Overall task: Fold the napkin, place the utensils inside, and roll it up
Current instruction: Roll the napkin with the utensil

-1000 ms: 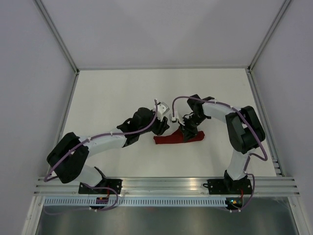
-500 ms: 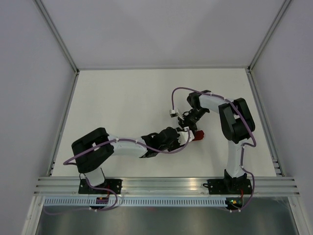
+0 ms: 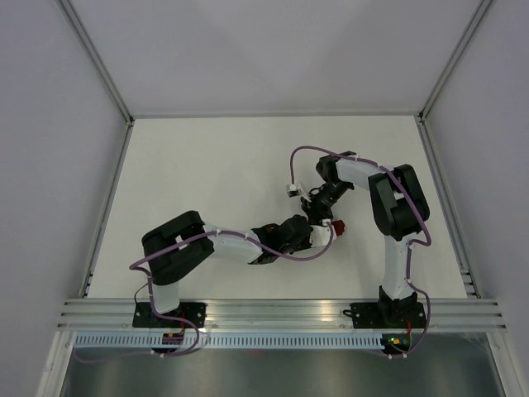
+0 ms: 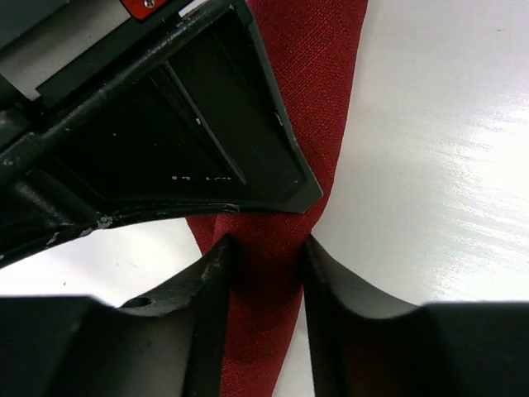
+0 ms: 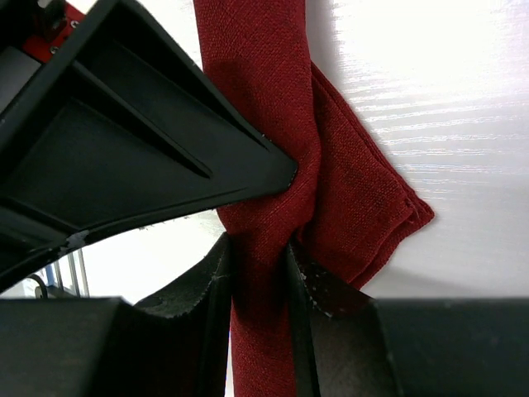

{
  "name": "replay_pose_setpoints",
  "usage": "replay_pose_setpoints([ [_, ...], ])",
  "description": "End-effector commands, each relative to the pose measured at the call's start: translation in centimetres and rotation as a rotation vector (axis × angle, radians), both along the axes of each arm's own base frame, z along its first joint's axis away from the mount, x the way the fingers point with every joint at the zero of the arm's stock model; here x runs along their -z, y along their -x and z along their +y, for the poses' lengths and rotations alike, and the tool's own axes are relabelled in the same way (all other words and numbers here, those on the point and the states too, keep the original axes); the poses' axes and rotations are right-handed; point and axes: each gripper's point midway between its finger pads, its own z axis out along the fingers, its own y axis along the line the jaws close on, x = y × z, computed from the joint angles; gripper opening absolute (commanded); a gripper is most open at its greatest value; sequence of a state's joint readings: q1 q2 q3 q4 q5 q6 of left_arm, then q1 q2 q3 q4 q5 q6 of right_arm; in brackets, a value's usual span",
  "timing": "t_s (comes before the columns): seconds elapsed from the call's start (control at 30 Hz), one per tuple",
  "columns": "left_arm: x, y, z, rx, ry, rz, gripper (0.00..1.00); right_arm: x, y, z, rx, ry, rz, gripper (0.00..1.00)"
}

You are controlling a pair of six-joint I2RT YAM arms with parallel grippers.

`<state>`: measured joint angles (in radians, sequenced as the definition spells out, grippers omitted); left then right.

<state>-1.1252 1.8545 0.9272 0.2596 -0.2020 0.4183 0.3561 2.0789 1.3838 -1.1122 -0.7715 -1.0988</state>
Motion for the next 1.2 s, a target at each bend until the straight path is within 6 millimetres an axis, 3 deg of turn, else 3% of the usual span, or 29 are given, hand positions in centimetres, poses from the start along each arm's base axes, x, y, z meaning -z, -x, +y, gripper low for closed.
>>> replay_pose_setpoints([
  [0.0,1.7,0.6,0.0,0.039,-0.055,0.029,0.4,4.0,-0.1,-1.7,-0.06,0.094,-0.022,0.32],
  [0.13,2.8,0.9,0.2,0.028,-0.067,0.061,0.23,4.0,-0.1,-1.8,-0.057,0.095,-0.021,0.32],
  [0.27,3.6,1.3,0.1,0.034,-0.093,0.11,0.02,3.5,-0.1,-1.7,-0.056,0.088,-0.029,0.43],
  [0.37,4.3,2.1,0.2,0.048,-0.105,0.153,0.02,2.7,-0.3,-1.5,-0.046,0.075,-0.048,0.68],
  [0.47,4.9,2.9,0.5,0.062,-0.11,0.215,0.02,1.8,-1.3,-1.3,-0.012,0.072,-0.103,0.81],
  [0.57,5.4,3.3,0.7,0.064,-0.11,0.27,0.02,0.3,-3.0,-1.2,0.059,0.07,-0.17,0.87],
  [0.93,5.4,3.6,1.1,0.077,-0.093,0.425,0.02,-5.6,-8.6,-2.7,0.353,-0.045,-0.27,0.94],
  [1.17,5.5,3.8,1.5,0.096,-0.108,0.575,0.02,-8.7,-9.9,-5.4,0.448,-0.157,-0.236,0.96],
])
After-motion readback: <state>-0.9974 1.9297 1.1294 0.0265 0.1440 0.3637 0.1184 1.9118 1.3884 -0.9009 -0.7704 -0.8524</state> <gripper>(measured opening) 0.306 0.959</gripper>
